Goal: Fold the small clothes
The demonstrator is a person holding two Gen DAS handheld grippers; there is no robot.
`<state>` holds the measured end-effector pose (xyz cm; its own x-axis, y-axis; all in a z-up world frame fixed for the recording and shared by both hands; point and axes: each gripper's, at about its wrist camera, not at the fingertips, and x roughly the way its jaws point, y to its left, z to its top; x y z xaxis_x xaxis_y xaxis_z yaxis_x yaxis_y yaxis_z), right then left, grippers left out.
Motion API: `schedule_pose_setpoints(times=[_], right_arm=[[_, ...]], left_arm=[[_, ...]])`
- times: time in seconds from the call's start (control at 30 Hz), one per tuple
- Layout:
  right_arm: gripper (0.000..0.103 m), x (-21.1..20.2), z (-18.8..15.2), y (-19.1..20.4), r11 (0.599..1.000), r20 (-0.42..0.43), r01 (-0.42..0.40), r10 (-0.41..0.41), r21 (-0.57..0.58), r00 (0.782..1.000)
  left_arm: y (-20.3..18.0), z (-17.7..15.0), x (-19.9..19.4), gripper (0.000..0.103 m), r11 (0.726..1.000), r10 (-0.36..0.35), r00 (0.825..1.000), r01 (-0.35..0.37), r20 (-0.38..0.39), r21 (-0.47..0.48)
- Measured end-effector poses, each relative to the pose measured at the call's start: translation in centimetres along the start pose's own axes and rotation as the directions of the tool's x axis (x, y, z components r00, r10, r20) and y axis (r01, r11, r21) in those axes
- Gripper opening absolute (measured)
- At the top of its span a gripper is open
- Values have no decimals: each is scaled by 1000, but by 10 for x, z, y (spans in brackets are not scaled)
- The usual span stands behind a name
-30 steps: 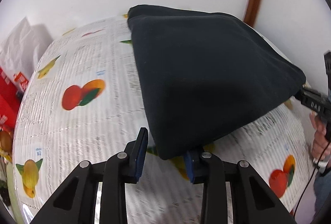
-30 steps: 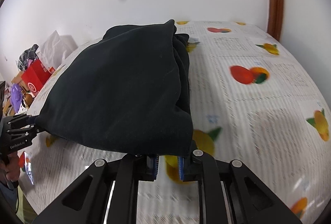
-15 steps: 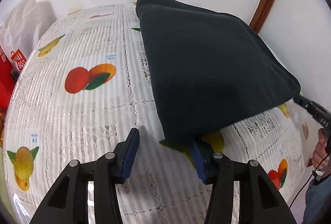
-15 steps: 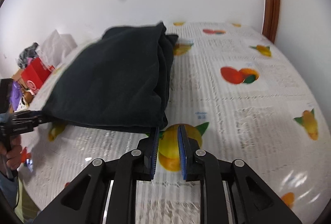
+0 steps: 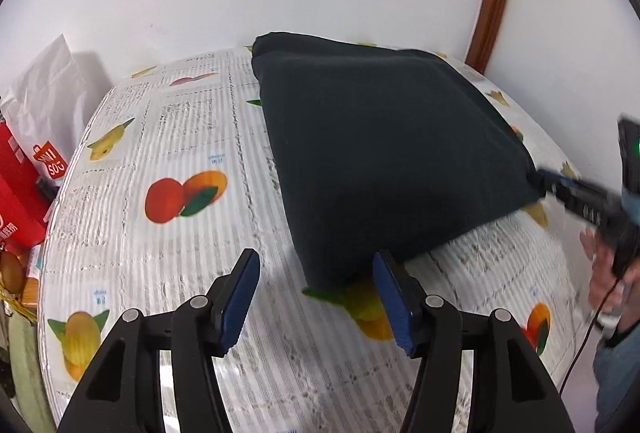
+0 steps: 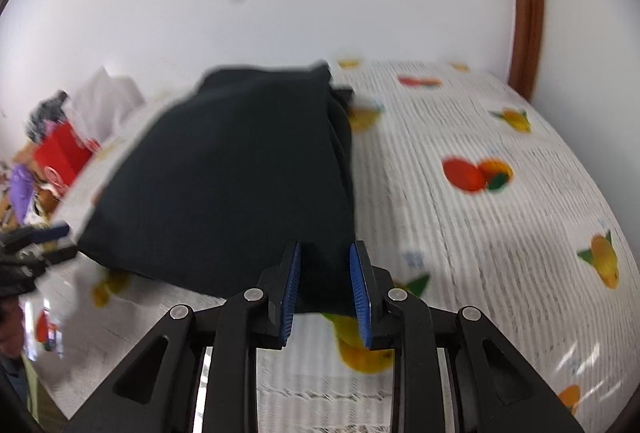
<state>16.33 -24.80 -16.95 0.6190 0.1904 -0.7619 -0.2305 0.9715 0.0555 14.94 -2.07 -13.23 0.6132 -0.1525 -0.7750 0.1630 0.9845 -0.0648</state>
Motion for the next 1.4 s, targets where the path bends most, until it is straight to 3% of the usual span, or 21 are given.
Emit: schedule_pose_setpoints(times=[0.3,0.63,0.73,0.77,0.87,0.93,1.03,1.4], right_arm=[[25,-20,8,-9,1000,28,-5,4,12,1000],[25,23,50,1,997,14,-43,42,60,999],[15,41,59,-1,995,2,-50,50,90,999],[3,46,61,-2,994,-7,-53,54,97,999],[3,33,61,-11,987,88,-88,77,132,993],[3,31,58,-14,984,100,-102,88,145,991],[3,41,56,-11,988,45,-73,68,136,997],[6,6,41,-2,993,24,19,-22,113,999]], left_arm=[[3,9,31,62,1000,13,999,-13,-33,-8],[6,17,24,67,1000,3,1000,-3,-5,6],[6,23,30,68,1000,-9,1000,9,-12,1],[6,25,32,68,1000,-12,1000,12,-18,-4],[6,27,37,69,999,-34,999,34,-27,-18],[5,27,39,69,999,-37,999,36,-29,-17],[3,28,41,69,999,-31,999,30,-34,-21],[-5,17,17,69,999,-12,1000,11,-12,-39]])
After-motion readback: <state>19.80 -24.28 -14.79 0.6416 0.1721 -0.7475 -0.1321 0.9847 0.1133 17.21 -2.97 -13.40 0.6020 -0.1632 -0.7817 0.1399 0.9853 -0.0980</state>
